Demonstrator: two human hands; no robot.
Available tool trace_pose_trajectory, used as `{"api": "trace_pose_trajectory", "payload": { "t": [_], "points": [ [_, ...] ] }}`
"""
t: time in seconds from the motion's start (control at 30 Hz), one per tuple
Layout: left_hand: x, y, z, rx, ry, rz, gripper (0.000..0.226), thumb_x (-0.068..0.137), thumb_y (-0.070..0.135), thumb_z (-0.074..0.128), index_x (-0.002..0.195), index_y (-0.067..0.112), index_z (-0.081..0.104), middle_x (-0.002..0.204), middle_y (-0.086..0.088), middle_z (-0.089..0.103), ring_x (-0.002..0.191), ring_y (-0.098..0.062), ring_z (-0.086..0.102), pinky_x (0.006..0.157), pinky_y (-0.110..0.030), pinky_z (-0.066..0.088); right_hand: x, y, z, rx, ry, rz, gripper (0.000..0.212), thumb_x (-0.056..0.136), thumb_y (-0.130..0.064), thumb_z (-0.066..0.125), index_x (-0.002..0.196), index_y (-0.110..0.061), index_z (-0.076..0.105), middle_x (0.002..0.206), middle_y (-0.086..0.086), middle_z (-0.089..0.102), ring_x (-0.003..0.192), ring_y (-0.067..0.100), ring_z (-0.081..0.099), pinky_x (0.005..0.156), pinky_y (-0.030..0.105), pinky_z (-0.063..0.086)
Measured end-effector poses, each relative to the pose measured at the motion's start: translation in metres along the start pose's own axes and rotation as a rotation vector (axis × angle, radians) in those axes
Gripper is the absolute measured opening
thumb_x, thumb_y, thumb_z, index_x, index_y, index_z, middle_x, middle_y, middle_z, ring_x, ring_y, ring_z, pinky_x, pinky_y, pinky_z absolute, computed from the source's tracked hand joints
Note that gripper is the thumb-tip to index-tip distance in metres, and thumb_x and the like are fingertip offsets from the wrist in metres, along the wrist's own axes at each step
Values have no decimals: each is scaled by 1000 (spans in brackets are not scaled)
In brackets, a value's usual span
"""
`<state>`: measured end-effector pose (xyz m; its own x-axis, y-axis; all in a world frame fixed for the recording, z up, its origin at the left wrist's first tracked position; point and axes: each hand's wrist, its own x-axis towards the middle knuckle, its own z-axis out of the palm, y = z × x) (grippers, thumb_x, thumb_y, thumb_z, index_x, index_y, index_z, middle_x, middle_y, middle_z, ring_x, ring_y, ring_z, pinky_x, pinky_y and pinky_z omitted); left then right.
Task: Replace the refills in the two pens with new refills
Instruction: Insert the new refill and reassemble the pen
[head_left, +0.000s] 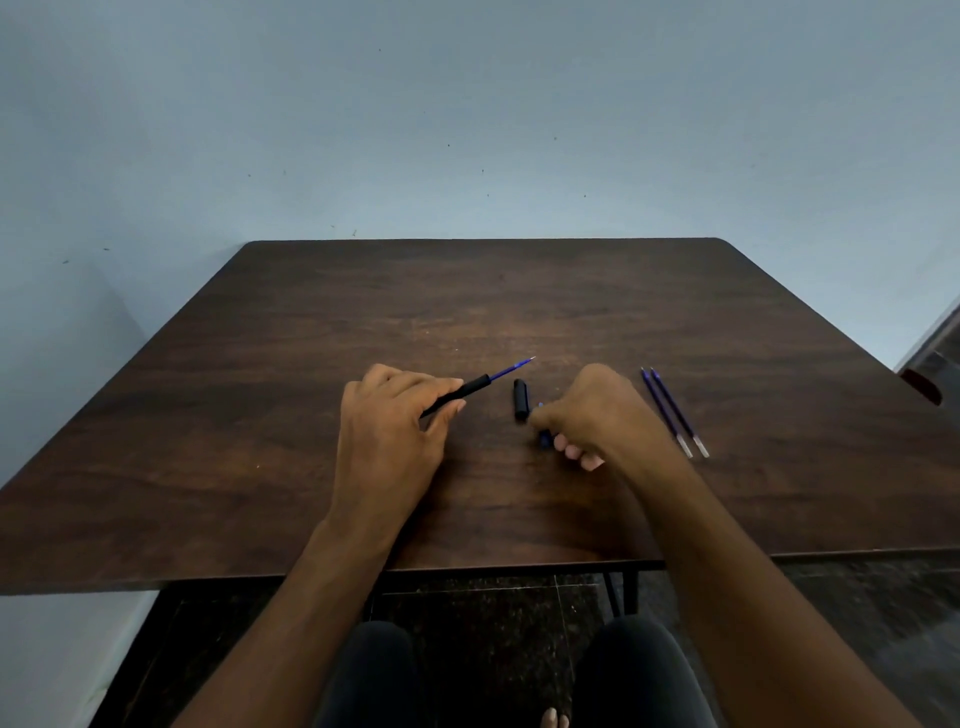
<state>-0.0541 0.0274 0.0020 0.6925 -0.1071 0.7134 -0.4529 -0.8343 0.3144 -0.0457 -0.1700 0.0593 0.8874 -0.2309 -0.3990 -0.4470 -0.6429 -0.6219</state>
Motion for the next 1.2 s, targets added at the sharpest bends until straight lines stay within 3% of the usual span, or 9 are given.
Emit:
{"api": "trace_pose_trajectory", "payload": {
  "t": [0.1, 0.17, 0.43, 0.6, 0.83, 1.2],
  "points": [
    [0, 1, -1, -10, 5, -3, 24, 80, 22, 85, 103, 20, 81, 92, 8, 77, 87, -18, 61, 75, -32, 35, 2, 8, -6, 353, 43, -100, 24, 92, -12, 69, 75, 4, 65, 61, 15, 64, 41, 17, 57, 38, 27, 51],
    [0, 2, -1, -11, 4, -5, 24, 79, 22, 86, 102, 21, 81, 91, 8, 77, 86, -17, 61, 76, -32, 35, 3, 11, -8, 592, 36, -190, 22, 94, -5, 65, 76, 9, 65, 63, 18, 65, 40, 16, 59, 39, 27, 53],
    [1, 3, -2, -12, -32, -27, 24, 78, 22, 87, 102, 22, 82, 90, 7, 78, 85, -21, 62, 73, -43, 46, 15, 16, 1, 1157, -80, -309, 18, 98, -10, 57, 97, 6, 63, 85, 25, 76, 77, 36, 77, 60, 33, 60],
    [1, 3, -2, -1, -50, -39, 24, 79, 22, 86, 102, 22, 82, 88, 6, 78, 84, -22, 62, 73, -46, 47, 15, 19, 2, 1178, -128, -353, 19, 96, -11, 59, 100, 7, 65, 92, 27, 76, 83, 38, 76, 65, 35, 61],
    [0, 5, -3, 45, -58, -56, 24, 79, 28, 85, 103, 26, 81, 89, 11, 77, 88, -17, 58, 76, -32, 26, 13, 18, 3, 1172, -124, -383, 20, 96, -7, 59, 101, 11, 65, 92, 28, 75, 81, 39, 76, 65, 35, 62],
    [2, 5, -4, 38, -87, -78, 24, 80, 29, 84, 104, 27, 81, 89, 12, 76, 89, -13, 52, 77, -28, 19, 11, 17, 2, 1135, -118, -412, 20, 95, -8, 65, 106, 8, 67, 95, 25, 76, 86, 38, 76, 69, 35, 62]
  ]
}}
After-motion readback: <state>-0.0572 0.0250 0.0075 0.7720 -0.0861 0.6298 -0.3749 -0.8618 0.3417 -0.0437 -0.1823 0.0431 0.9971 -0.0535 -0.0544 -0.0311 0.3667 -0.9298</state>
